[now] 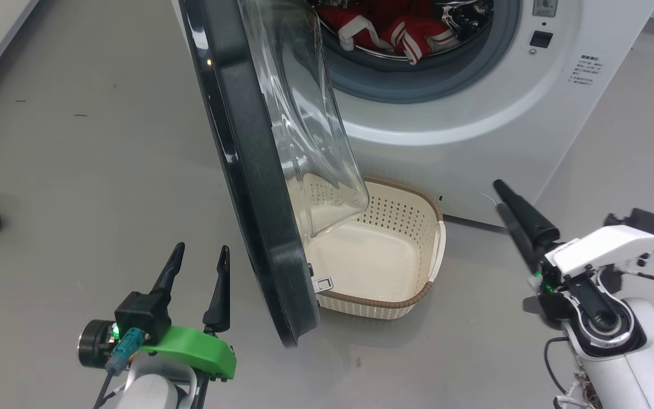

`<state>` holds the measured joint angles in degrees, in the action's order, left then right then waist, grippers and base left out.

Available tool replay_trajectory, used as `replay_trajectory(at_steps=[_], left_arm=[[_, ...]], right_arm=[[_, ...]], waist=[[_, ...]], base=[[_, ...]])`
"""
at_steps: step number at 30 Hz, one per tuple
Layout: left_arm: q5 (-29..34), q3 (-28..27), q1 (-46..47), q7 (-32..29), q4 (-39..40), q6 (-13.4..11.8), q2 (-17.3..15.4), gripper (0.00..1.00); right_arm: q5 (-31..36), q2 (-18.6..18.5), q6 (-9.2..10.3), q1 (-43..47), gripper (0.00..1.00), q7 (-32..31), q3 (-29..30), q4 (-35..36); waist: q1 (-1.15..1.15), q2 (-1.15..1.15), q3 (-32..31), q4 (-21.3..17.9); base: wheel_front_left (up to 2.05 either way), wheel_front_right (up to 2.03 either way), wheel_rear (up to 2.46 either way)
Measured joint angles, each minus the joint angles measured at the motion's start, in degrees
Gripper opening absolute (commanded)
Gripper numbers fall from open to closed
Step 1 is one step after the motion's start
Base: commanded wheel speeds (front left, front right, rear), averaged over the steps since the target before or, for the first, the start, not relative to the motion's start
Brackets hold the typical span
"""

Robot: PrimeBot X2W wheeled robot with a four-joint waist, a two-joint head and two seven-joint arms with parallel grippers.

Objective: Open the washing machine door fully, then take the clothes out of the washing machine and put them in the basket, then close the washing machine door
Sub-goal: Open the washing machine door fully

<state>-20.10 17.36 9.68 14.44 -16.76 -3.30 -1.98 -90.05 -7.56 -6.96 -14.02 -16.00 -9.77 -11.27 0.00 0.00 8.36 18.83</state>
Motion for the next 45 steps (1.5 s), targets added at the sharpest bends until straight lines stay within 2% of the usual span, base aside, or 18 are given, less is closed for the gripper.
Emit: replay_trajectory(at_steps=[11,14,19,22,25,32,39,45], left_arm=[[0.00,0.03,-0.07,0.00,0.04,0.00,0.01,1.00],[-0.02,0.05,-0.09,0.00,0.08,0.00,0.00,1.00],[-0.08,0.21,-0.11,0.00,0.11,0.00,0.01,1.00],[-0.12,0.57,-0.13,0.00,0.11,0.00,-0.01,1.00],[-0.18,0.58,-0.15,0.00,0.11,0.00,0.00,1.00],[-0.18,0.65,-0.16,0.00,0.10,0.00,0.00,1.00],[-0.18,0.76,-0.23,0.00,0.03,0.00,0.00,1.00],[-0.18,0.74,-0.28,0.00,0.07,0.00,0.00,1.00]], right_arm=[[27.04,-7.57,-0.01,0.91,1.00,17.38,-2.92,5.27],[36.33,-10.12,-0.02,1.08,1.00,22.54,-4.92,5.61],[48.82,-12.32,0.09,1.63,1.00,29.97,-7.02,4.17],[54.90,-12.88,2.43,1.85,1.00,32.21,-8.29,2.99],[59.05,-12.59,4.01,2.05,1.00,31.50,-10.05,1.94],[63.43,-9.20,6.70,3.39,1.00,31.16,-12.52,-0.26],[65.95,-5.87,9.16,3.74,1.00,30.93,-11.00,-0.54],[67.68,-4.16,9.67,3.83,1.00,30.93,-9.55,-0.18]], waist=[[0.00,0.00,-0.04,-0.36],[0.00,0.00,0.01,-0.33],[0.00,0.00,0.08,-0.16],[0.00,0.00,0.03,0.07],[0.00,0.00,0.06,0.25],[0.00,0.00,0.09,0.55],[0.00,0.00,0.05,0.74],[0.00,0.00,0.14,0.73]], base=[[0.00,0.00,0.00],[0.00,0.00,0.00],[0.00,0.00,0.00],[0.00,0.00,0.00],[0.00,0.00,0.00],[0.00,0.00,0.00],[0.00,0.00,0.00],[0.00,0.00,0.00]])
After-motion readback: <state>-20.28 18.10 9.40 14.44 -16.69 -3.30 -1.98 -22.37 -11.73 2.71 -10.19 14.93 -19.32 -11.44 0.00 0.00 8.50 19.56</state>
